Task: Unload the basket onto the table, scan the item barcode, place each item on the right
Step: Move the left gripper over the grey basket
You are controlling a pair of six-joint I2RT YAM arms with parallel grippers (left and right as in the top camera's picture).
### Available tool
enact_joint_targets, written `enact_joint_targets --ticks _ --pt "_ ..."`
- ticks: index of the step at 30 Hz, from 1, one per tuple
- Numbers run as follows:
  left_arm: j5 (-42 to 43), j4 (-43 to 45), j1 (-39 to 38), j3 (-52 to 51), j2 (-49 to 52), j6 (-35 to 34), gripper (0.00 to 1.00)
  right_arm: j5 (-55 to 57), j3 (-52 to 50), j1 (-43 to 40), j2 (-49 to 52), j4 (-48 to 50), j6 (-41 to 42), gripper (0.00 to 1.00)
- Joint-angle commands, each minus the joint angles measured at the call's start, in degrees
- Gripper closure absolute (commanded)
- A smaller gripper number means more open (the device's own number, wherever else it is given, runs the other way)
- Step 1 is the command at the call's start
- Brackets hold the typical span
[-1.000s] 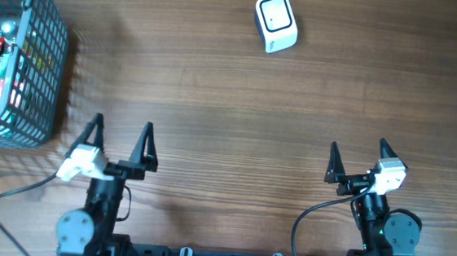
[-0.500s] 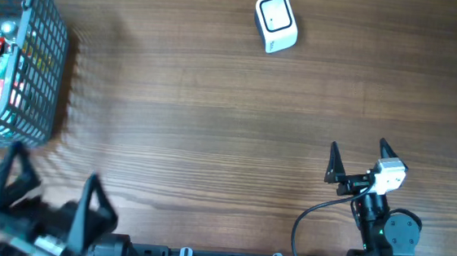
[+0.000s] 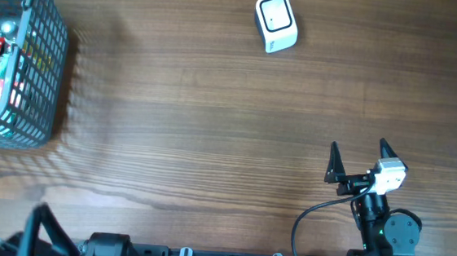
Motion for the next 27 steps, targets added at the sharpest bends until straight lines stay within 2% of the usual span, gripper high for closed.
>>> enact_joint_targets --ticks 1,2,8,9,13,23,27 --pt "4.02 -10.75 -0.20 12.90 9.53 1.29 0.00 -0.96 -0.07 0.17 -0.35 0.17 0.66 0.00" --pt "6.25 -17.64 -0.20 19.82 14.21 2.16 0.00 -0.96 -0.07 0.17 -0.35 0.20 0.68 0.00" --pt "10.40 -36.85 -0.20 39.41 27.93 5.31 0.00 -0.96 -0.07 0.17 -0.35 0.20 0.68 0.00" --pt "10.75 -42.49 -0.20 44.70 31.89 5.57 0.00 -0.96 -0.07 0.17 -0.35 0.20 0.68 0.00" --pt "10.73 -52.83 -0.20 52.96 39.30 5.55 0.00 -0.96 -0.07 0.17 -0.35 0.20 0.68 0.00" --pt "10.36 -57.83 -0.20 53.94 44.81 5.55 0.00 -0.96 -0.07 0.17 -0.35 0.20 0.68 0.00" --pt "3.06 -58.07 -0.20 53.94 44.81 5.53 0.00 -0.96 -0.07 0.17 -0.35 0.20 0.70 0.00"
